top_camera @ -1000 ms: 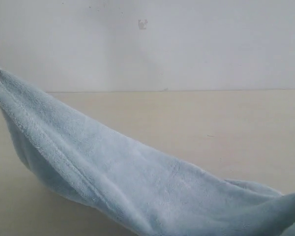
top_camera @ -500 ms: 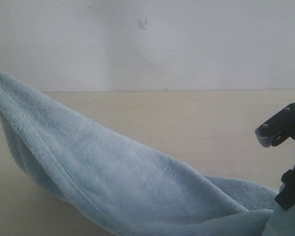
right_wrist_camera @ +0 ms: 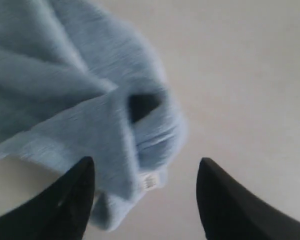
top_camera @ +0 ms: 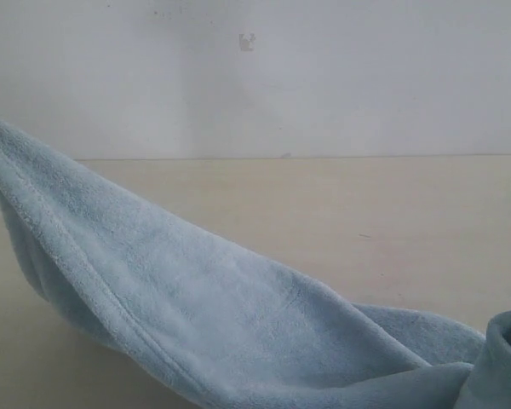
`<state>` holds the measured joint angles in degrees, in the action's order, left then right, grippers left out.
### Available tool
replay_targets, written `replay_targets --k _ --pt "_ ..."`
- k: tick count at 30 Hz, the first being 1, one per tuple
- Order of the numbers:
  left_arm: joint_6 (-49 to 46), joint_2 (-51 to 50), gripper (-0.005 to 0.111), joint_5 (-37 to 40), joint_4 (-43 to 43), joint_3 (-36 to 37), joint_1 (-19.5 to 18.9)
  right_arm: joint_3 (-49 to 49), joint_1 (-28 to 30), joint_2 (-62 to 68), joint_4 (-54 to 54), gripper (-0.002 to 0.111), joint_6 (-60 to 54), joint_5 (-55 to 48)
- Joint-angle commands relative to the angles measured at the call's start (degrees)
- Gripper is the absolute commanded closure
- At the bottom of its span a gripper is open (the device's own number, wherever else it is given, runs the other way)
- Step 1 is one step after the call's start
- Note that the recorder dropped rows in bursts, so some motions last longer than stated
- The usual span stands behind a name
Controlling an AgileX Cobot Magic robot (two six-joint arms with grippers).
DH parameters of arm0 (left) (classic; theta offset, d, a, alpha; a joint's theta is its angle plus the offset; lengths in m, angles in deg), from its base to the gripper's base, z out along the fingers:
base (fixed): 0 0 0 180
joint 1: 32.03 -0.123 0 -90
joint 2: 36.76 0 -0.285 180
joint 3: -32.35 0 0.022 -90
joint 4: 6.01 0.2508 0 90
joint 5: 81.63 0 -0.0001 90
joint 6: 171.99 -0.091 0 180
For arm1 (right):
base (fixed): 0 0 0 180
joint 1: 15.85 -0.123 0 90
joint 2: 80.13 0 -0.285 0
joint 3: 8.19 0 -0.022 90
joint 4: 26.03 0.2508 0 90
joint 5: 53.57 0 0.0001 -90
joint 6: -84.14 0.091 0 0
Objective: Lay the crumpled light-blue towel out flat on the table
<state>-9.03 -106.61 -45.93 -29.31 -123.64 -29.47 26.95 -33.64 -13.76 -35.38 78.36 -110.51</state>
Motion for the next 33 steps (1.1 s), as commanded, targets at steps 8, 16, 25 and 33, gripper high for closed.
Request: replay_targets --k 8,16,25,33 --pt "0.63 0.39 0.103 -0.36 0.19 -0.02 -0.09 7.33 4.21 -0.7 11.1 0.052 -8.29 -4.49" --pt "0.63 0.39 0.103 -0.13 0.01 -0.02 -0.09 8.21 13.31 0.78 21.44 0.052 -15.73 -2.74" --pt "0.63 0.39 0.103 -0.24 0.04 -0.02 -0.09 8.91 17.24 6.99 22.2 0.057 -16.18 1.25" --pt "0.63 0.39 0.103 -0.49 -0.25 -0.02 -0.09 8.91 17.24 10.51 18.02 0.057 -14.11 4.1"
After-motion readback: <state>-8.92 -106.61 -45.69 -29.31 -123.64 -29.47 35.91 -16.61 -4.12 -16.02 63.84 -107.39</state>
